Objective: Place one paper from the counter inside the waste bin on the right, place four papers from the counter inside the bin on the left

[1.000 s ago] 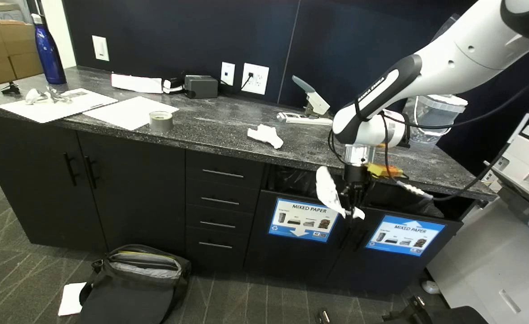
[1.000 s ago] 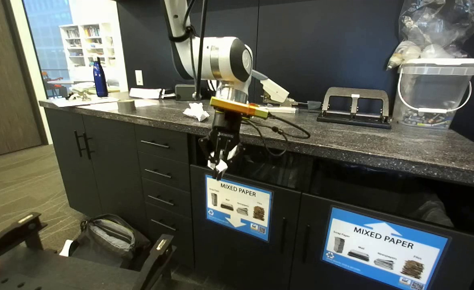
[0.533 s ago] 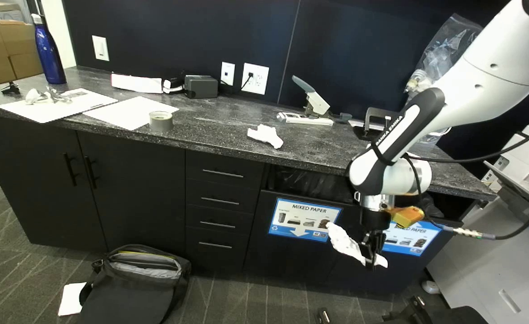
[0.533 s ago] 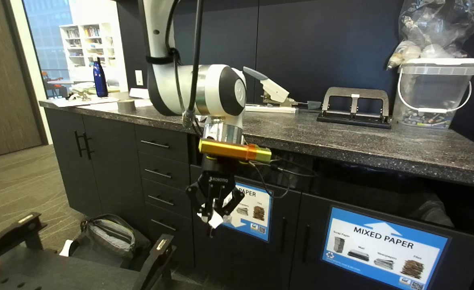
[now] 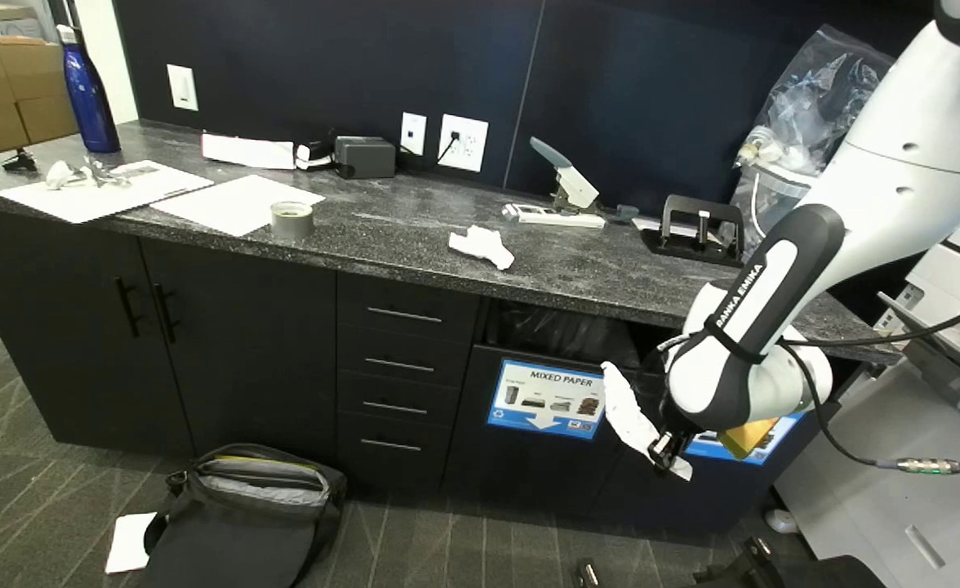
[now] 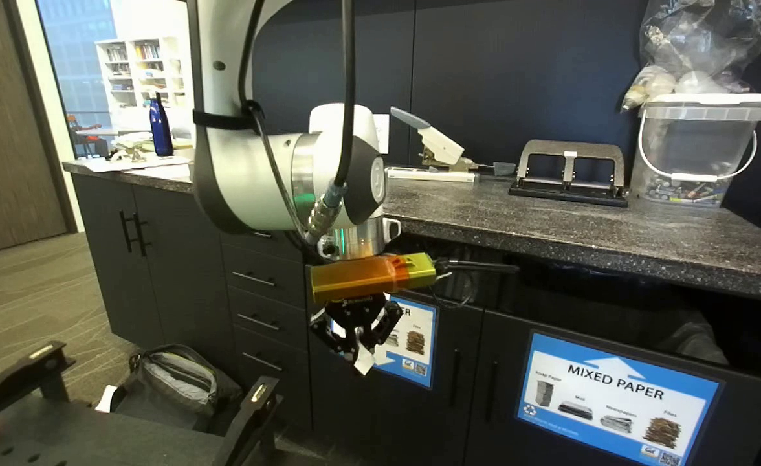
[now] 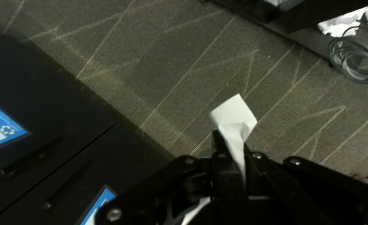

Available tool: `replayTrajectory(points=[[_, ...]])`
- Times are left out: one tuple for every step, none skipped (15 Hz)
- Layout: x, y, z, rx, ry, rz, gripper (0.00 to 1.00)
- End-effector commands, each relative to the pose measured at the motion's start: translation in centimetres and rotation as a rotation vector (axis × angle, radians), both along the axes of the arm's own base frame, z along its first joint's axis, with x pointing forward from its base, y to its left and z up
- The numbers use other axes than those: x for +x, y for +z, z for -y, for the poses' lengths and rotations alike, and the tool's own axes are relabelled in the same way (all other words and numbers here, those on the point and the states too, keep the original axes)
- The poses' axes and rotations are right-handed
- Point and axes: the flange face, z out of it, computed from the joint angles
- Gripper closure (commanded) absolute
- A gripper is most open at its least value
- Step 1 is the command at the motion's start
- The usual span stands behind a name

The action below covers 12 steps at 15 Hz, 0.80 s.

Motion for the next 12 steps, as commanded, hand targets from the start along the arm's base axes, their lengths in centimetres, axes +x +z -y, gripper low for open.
replayTrajectory(points=[[0.6, 1.0, 0.8, -0.035, -0.040, 0.184, 0.92], [1.3, 1.0, 1.2, -0.045, -0.055, 0.216, 0.92], [1.7, 0.8, 1.5, -0.056, -0.066, 0.238, 0.92], [2.2, 0.3, 1.6, -0.062, -0.075, 0.241, 0.92], [2.7, -0.3, 1.6, -0.075, -0.069, 0.216, 0.92], [3.2, -1.1, 1.6, -0.089, -0.075, 0.187, 0.92], [4.0, -1.7, 1.4, -0.102, -0.081, 0.172, 0.92], [4.7, -2.1, 1.2, -0.103, -0.080, 0.159, 0.92], [5.9, -2.5, 0.9, -0.107, -0.075, 0.159, 0.93], [7.0, -2.7, 0.6, -0.115, -0.073, 0.160, 0.92], [8.2, -2.7, 0.3, -0.116, -0.069, 0.161, 0.93], [9.4, -2.8, 0.0, -0.120, -0.064, 0.167, 0.92]])
